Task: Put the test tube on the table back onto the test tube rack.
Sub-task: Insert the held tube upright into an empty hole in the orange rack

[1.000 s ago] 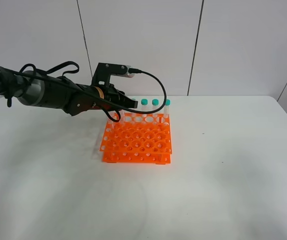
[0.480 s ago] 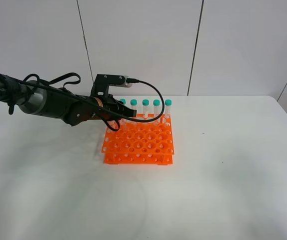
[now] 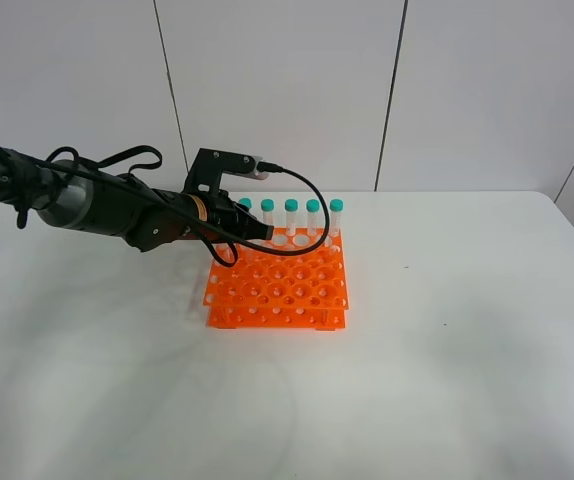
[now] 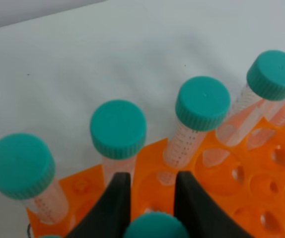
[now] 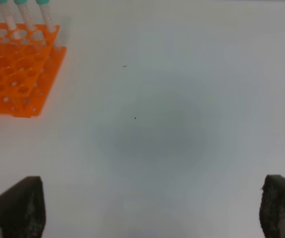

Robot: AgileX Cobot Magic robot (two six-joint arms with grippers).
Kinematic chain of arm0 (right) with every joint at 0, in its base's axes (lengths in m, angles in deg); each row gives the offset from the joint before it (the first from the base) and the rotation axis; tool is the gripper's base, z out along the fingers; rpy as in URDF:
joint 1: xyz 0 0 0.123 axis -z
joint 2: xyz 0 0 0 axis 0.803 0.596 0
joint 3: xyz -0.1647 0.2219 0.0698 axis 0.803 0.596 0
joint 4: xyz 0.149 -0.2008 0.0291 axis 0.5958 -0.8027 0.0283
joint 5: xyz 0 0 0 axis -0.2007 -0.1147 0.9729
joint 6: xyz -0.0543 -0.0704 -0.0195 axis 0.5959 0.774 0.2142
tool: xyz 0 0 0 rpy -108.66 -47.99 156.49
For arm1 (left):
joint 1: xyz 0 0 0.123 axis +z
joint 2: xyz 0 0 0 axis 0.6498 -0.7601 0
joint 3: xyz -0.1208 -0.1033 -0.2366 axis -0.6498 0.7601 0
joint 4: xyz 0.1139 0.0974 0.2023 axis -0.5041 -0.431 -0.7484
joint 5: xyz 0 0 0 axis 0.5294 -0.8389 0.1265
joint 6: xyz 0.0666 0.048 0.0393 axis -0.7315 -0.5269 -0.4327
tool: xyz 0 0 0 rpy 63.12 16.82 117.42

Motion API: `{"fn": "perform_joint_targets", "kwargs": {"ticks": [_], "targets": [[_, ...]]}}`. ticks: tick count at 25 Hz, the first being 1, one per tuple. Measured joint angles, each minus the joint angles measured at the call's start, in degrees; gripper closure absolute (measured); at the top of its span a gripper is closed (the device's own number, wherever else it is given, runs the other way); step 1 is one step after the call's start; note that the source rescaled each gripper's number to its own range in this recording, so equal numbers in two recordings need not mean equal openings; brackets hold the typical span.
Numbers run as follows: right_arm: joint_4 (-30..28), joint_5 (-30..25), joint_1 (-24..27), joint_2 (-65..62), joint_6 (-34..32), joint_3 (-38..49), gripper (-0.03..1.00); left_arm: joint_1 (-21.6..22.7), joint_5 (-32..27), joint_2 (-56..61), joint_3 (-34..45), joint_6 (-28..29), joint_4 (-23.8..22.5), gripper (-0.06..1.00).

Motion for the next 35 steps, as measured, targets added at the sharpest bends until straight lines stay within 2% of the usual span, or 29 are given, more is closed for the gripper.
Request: {"fn": "perform_joint_targets", "kwargs": {"ticks": [8,35], "targets": [[0.0,0.0,0.0,0.0,0.0,0.0,-0.03,-0.1,-1.5,0.2,-0.1,-0.2,-1.5,0.94],[0.0,0.0,0.0,0.0,0.0,0.0,-0.03,-0.1,-0.9,0.0,-2.3,0.3,-1.6,0.94]]}}
